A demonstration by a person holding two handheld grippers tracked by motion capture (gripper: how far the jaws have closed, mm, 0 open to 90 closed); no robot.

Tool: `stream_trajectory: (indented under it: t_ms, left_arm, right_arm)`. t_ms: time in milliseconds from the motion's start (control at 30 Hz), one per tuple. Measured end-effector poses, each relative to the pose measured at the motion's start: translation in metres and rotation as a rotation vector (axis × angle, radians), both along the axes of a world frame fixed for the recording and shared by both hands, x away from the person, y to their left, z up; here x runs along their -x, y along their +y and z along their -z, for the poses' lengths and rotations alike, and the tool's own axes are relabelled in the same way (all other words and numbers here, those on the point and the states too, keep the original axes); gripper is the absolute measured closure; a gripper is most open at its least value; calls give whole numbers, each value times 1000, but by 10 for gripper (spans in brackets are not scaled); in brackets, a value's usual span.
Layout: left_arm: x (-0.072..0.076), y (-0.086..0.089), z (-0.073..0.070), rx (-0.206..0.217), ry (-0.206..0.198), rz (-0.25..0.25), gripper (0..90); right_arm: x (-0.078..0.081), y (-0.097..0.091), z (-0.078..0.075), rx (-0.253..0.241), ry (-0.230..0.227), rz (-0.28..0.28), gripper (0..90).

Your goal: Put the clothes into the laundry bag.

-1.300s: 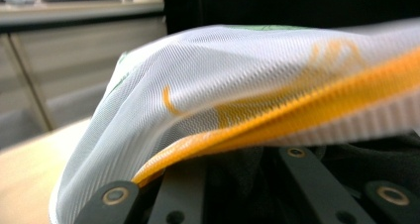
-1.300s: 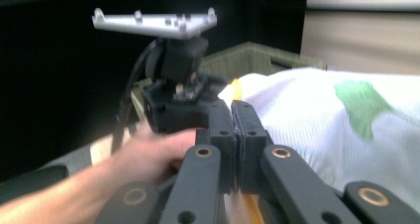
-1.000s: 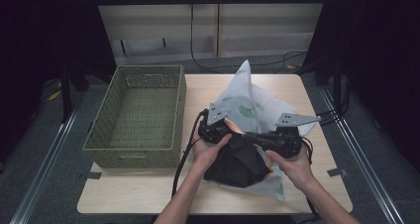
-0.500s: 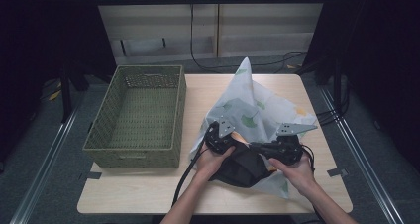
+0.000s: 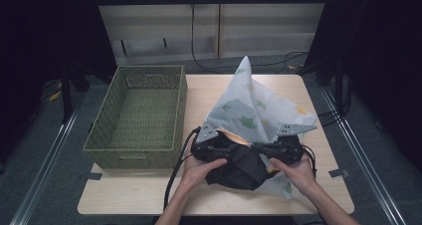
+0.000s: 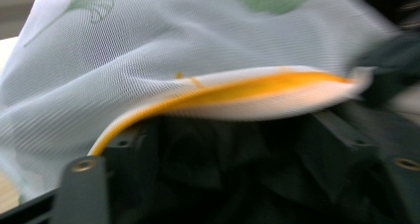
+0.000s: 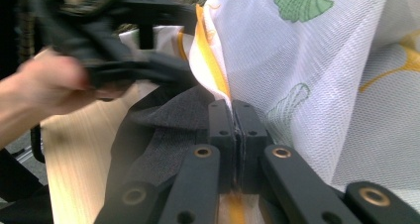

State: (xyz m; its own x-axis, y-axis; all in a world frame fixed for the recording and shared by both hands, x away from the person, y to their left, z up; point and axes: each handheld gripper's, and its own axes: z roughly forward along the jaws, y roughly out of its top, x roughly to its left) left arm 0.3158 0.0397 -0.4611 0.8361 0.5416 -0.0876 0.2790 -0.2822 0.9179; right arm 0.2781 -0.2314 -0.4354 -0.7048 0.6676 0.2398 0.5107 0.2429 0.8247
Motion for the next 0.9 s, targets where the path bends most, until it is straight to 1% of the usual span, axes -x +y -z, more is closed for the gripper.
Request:
stream_trajectory:
  t_ms: [33,67,100,133,167,233,267,300,333,367,400,433,467,500,533,567,600,633,667,700,733,767,800,833,867,900]
  left_arm:
    - [5,3,-2,-8,2,13,216]
    - [10,4,-3,4,5,33,191]
    - [16,5,-4,-12,-2,41,177]
    - [21,5,-2,6,-4,63,172]
    - [25,5,-1,-2,-9,78,156]
    - [30,1,6,-32,-11,119,127]
    - [30,-2,10,-48,-1,133,110]
    - [30,-6,16,-77,28,167,81]
    - [30,-9,20,-88,40,196,75]
    - [30,-13,24,-94,33,213,67]
    - [30,-13,24,-94,33,213,30]
    - [31,-18,28,-124,34,225,30]
    - [30,-24,33,-144,43,233,28]
    - [30,-28,36,-163,40,241,9]
    - [31,-31,37,-194,34,226,9]
    - [33,-37,41,-263,2,222,27]
    - [34,-39,43,-278,-2,200,49]
    - [33,-42,45,-341,-12,150,134]
    - [33,-42,45,-341,-12,150,253]
    - [31,-41,45,-334,-15,144,253]
    - [32,-40,43,-349,-32,108,337]
    - [30,-40,42,-323,-21,101,458]
    - [27,-38,41,-322,-18,99,528]
    - [25,-37,40,-310,-13,83,615]
    - [21,-36,40,-268,3,78,710]
    - [19,-34,38,-253,25,73,753]
  right_arm:
    - [0,0,0,1,-3,0,883]
    - [0,-1,0,0,-4,1,883]
    - [0,-1,0,-1,-4,3,883]
    - [-1,-1,0,1,-5,4,883]
    - [-1,-1,0,2,-5,2,883]
    - [-1,-1,0,1,-5,5,882]
    - [-2,-1,0,0,-3,5,882]
    - [-2,-1,0,-1,-2,5,882]
    - [-2,-1,0,0,-3,6,882]
    - [-2,-1,0,1,-3,6,882]
    - [-3,-1,0,0,-3,5,882]
    - [-3,-1,0,0,-3,5,882]
    - [-3,-1,0,-1,-4,3,882]
    - [-3,0,-1,0,-4,4,882]
    - [-3,0,-2,-3,-5,6,882]
    - [-3,1,-3,-2,-10,3,881]
    - [-3,2,-4,-3,-12,-1,881]
    - [-3,3,-5,-6,-13,-2,881]
    - [-3,3,-5,-6,-13,-2,881]
    - [-2,4,-6,-7,-19,-10,881]
    - [-1,5,-7,-7,-21,-14,882]
    - [0,7,-8,-7,-25,-20,882]
    - [2,8,-9,-9,-29,-25,882]
    - [3,9,-11,-12,-31,-29,881]
    - [4,10,-12,-11,-36,-36,881]
    - [5,11,-13,-14,-39,-39,881]
